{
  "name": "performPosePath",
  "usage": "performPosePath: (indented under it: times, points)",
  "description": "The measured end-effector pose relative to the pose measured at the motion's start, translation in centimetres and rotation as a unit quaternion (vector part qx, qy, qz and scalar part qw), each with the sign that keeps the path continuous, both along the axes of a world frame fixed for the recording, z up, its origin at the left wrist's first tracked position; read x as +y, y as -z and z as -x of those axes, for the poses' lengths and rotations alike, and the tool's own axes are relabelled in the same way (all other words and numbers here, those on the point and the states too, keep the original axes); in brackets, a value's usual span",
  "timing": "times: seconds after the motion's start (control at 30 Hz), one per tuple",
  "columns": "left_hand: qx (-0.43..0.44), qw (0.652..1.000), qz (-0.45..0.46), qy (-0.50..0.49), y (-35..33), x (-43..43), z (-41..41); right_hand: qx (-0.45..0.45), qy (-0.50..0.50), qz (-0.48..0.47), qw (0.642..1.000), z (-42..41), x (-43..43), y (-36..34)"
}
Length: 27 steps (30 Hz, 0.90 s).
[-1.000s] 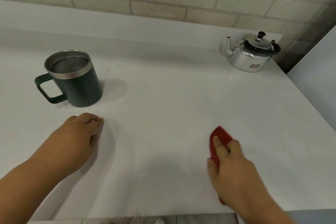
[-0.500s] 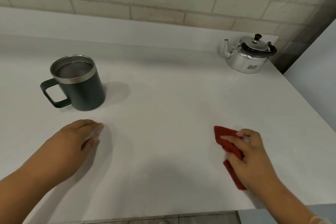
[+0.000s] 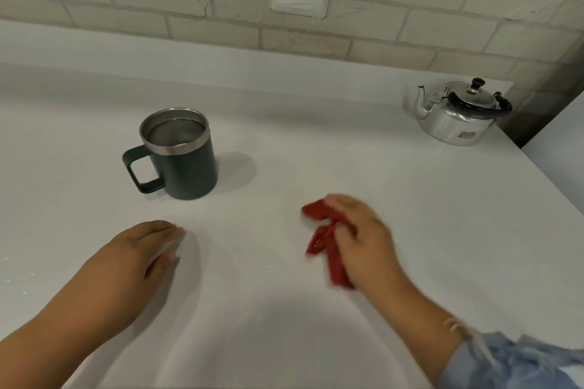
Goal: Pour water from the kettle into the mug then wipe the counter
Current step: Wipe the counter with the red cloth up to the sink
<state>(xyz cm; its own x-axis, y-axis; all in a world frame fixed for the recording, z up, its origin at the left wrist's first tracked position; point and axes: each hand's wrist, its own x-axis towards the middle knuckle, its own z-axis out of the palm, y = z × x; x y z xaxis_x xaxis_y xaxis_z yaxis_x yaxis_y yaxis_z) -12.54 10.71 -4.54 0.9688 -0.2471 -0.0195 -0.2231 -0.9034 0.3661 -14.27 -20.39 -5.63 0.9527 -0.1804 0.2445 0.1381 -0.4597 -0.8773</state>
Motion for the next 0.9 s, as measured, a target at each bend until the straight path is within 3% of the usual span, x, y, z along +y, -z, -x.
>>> performPosePath:
  times: [0.07, 0.1, 0.2, 0.27, 0.33, 0.47, 0.57, 0.7, 0.83, 0.9]
  points:
    - [-0.005, 0.999, -0.016, -0.031, -0.1, 1.1, -0.2, 0.02, 0.069, -0.048, 0.996, -3.7, -4.0, -0.3]
    - [-0.003, 0.999, -0.025, -0.042, 0.0, 1.6, -0.3, 0.029, 0.114, -0.023, 0.993, -5.5, -5.9, -0.3]
    - [0.011, 0.997, -0.05, -0.054, 0.3, 2.3, -0.5, 0.153, 0.193, 0.158, 0.956, -9.3, -10.0, 0.1]
    - [0.016, 0.997, -0.06, -0.05, 0.4, 2.5, -0.5, 0.23, 0.183, 0.261, 0.919, -11.2, -10.1, 0.4]
    - [0.017, 0.997, -0.06, -0.048, 0.5, 2.6, -0.5, 0.232, 0.14, 0.301, 0.914, -13.0, -8.3, 0.9]
    - [0.0, 0.998, -0.046, -0.051, 0.7, 2.8, -0.5, 0.131, -0.026, 0.302, 0.944, -14.9, -1.4, 2.0]
    - [-0.004, 0.998, -0.052, -0.044, 0.8, 3.0, -0.6, 0.088, -0.17, 0.301, 0.934, -13.5, 3.5, 1.8]
    - [-0.015, 0.998, -0.058, -0.032, 0.7, 3.3, -0.8, 0.108, -0.312, 0.306, 0.893, -10.5, 6.5, 0.5]
    - [-0.02, 0.997, -0.068, -0.019, 0.7, 3.4, -1.0, 0.143, -0.372, 0.288, 0.871, -8.1, 7.3, -0.2]
    - [-0.015, 0.997, -0.071, -0.017, 0.5, 3.6, -1.0, 0.172, -0.383, 0.228, 0.878, -7.3, 7.1, -1.0]
